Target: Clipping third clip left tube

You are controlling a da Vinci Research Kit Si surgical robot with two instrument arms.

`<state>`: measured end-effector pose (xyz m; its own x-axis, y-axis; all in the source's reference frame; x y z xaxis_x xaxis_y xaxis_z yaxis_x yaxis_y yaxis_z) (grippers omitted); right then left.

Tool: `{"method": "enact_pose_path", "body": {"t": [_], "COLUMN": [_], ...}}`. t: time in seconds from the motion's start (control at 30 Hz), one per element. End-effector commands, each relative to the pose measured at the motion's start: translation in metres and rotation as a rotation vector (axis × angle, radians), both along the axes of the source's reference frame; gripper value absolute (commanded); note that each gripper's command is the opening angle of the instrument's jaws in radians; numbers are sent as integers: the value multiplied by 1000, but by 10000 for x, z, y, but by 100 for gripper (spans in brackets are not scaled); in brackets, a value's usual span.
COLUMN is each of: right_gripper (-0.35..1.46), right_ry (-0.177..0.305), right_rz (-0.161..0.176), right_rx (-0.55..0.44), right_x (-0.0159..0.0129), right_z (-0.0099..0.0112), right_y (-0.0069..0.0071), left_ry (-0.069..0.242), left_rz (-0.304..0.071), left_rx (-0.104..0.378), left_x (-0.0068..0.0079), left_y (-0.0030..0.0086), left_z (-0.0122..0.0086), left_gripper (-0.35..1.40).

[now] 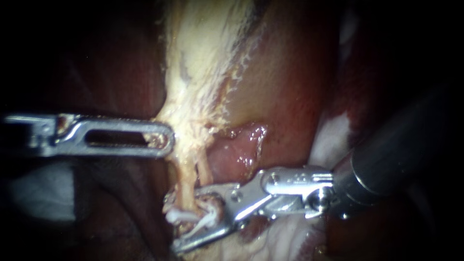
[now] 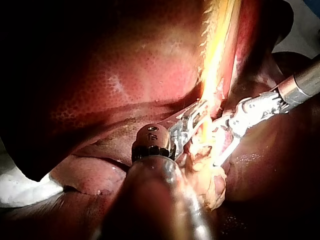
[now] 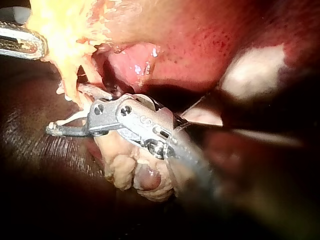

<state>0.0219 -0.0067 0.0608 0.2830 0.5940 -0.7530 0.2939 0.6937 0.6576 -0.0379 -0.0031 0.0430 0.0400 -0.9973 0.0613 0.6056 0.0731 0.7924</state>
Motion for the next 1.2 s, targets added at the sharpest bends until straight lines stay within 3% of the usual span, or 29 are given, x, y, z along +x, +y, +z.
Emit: {"method": "enact_pose_path", "body": {"t": [0.03, 0.37, 0.77, 1.07, 1.2], "right_gripper": [58, 56, 55, 51, 38], "right_ry": [4, -12, 12, 16, 9], "right_rz": [3, 62, 166, 176, 177], "right_rx": [5, 10, 42, 62, 84], "right_x": [1, 11, 3, -1, -2], "right_z": [0, -6, -29, -36, -33], "right_y": [0, 11, 45, 52, 52], "left_ry": [-1, 0, 1, 2, 2], "left_rz": [0, -1, -2, -3, -3], "left_rx": [0, -1, -2, -3, -3], "left_x": [0, -2, -4, -6, -6], "left_y": [0, -1, -2, -3, -3], "left_z": [0, 2, 3, 3, 3], "left_gripper": [-35, -35, -35, -35, -35]}}
